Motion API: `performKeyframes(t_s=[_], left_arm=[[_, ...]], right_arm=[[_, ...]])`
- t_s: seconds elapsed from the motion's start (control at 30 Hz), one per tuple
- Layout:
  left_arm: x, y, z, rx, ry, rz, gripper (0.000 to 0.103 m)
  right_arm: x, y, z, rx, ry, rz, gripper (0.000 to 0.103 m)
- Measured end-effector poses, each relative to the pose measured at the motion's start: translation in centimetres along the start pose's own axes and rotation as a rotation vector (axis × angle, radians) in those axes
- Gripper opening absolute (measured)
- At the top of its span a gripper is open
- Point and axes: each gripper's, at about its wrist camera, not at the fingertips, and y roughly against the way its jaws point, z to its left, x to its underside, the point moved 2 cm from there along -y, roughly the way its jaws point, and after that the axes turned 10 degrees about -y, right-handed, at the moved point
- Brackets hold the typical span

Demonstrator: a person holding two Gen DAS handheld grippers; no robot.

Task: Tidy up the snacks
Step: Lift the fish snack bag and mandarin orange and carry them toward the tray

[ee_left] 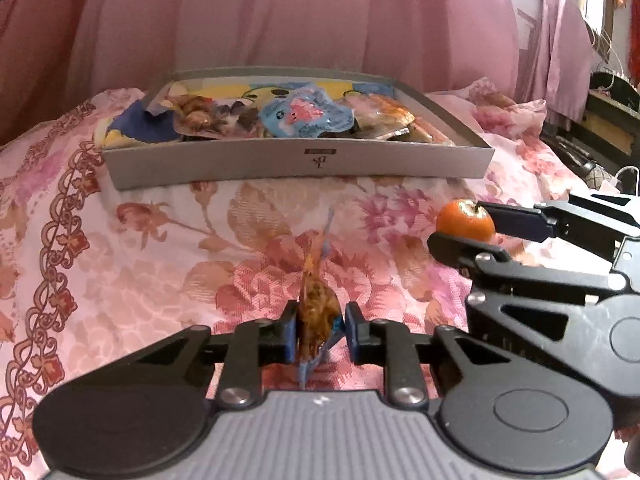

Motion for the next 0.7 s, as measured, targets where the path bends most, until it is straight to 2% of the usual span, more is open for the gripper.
performKeyframes(t_s=[0.17, 0.3, 0.5, 0.7], left_arm=[[-0.3, 1.6, 0.6, -0.012, 0.072, -0.044, 0.025], [-1.8, 3.1, 0.9, -0.005, 0.100, -0.100, 0.025], [-6.9, 3.6, 2.0, -0.050, 0.093, -0.195, 0.025], [-12.0, 1.0, 3.2, -0.067, 0.097, -0.222, 0.025]], right_arm=[[-0.7, 0.3, -1.0, 0.007, -0.036, -0.033, 0.037], [-1.3, 0.3, -2.0, 0.006, -0.083, -0.067, 0.037], [-2.5, -1.0, -3.2, -0.007, -0.130, -0.162, 0.037], [-4.0, -3.0, -4.6, 0.023, -0.176, -0.215, 0.037]])
